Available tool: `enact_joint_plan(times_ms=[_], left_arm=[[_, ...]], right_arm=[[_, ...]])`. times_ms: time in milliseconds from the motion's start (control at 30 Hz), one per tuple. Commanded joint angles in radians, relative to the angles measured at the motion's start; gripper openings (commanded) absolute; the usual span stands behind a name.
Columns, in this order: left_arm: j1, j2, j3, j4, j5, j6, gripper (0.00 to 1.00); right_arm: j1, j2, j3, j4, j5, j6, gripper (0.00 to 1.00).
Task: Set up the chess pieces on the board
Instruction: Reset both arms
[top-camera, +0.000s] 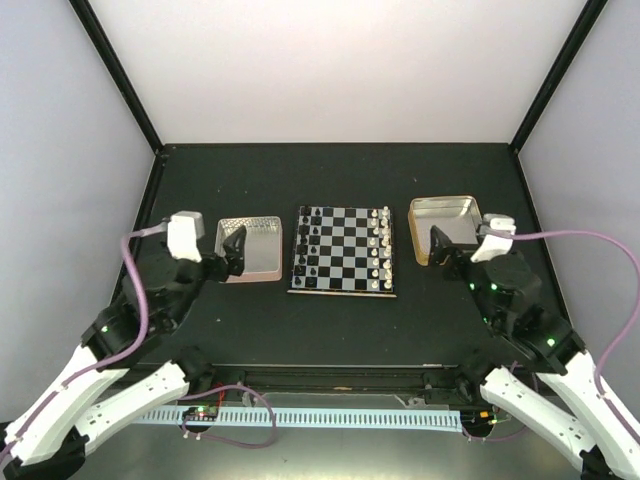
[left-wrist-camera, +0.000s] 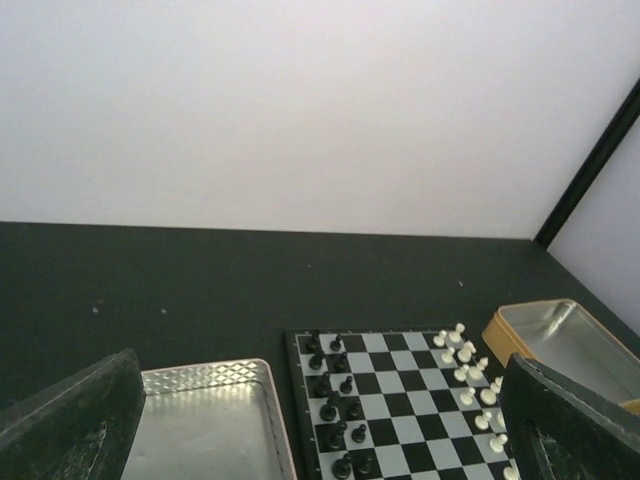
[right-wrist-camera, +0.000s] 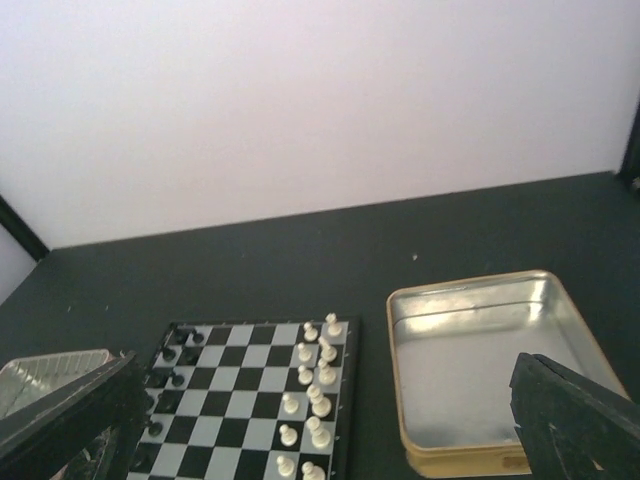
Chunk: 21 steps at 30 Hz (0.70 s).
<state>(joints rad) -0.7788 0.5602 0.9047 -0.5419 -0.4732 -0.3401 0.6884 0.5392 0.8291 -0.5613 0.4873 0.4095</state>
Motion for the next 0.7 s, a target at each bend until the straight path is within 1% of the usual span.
enact_joint_plan(times_ms=[0, 233, 367, 467, 667], left_arm=[[0.006, -0.096, 0.064, -0.130, -0.079, 0.046, 0.99], [0.005, -0.224, 0.123, -0.217, -0.116, 0.053, 0.99], [0.006, -0.270, 0.148, -0.256, -0.135, 0.050, 0.99], [0.006, -0.297, 0.150, -0.265, -0.138, 0.053, 0.99], [0.005, -0.300, 0.167, -0.273, -0.090, 0.055, 0.99]], right_arm=[[-0.005, -0.069, 0.071, -0.131, 0.112, -0.039, 1.00], [-0.005, -0.155, 0.154, -0.215, 0.178, -0.055, 1.00], [-0.005, -0.191, 0.173, -0.222, 0.209, -0.068, 1.00], [-0.005, -0.214, 0.175, -0.213, 0.218, -0.078, 1.00], [-0.005, -0.221, 0.176, -0.206, 0.224, -0.068, 1.00]])
